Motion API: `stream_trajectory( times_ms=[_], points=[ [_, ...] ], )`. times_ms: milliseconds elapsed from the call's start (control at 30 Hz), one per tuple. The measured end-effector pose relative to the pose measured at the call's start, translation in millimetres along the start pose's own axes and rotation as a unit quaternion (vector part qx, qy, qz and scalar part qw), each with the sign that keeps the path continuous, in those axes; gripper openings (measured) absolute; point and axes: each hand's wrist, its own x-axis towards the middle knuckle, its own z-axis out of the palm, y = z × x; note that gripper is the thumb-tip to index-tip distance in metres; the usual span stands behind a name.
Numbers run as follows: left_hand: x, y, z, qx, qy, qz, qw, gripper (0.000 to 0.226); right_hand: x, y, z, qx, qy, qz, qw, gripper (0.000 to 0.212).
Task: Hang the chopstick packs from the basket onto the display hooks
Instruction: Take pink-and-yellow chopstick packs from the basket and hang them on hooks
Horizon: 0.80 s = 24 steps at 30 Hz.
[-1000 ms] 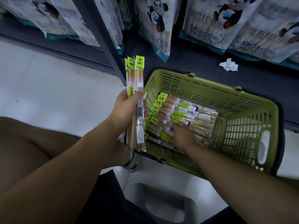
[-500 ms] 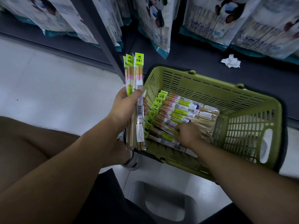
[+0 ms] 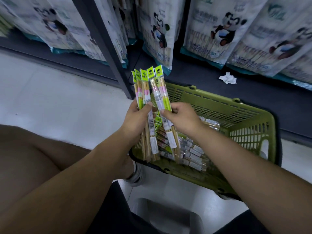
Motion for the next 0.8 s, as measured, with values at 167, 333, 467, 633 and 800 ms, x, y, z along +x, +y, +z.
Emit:
stream_trajectory(
  times_ms=[167, 333, 467, 633, 800],
  points=[
    [-7, 4, 8, -0.088, -0.01, -0.029, 0.996, 0.028, -15, -26, 16, -0.051, 0.013, -0.065, 0.996, 0.029],
    [-10, 8, 8, -0.089, -0.061, -0.054, 0.993, 0.031, -25, -26, 19, -0.273, 0.019, -0.091, 0.957, 0.043],
    [-7, 6, 5, -0.051, -0.053, -0.015, 0.997, 0.01, -21, -20, 13, -0.28, -0.067, -0.078, 0.955, 0.045],
    [3, 11, -10, 0.045, -0.009, -0.006, 0.999, 0.031, -6, 7, 2, -0.072, -0.062, -0.034, 0.995, 0.035],
    [6, 4, -18, 0.07, -0.008, -0.002, 0.998, 0.028, 2, 88, -12, -0.219, -0.082, 0.109, 0.966, 0.047]
  ],
)
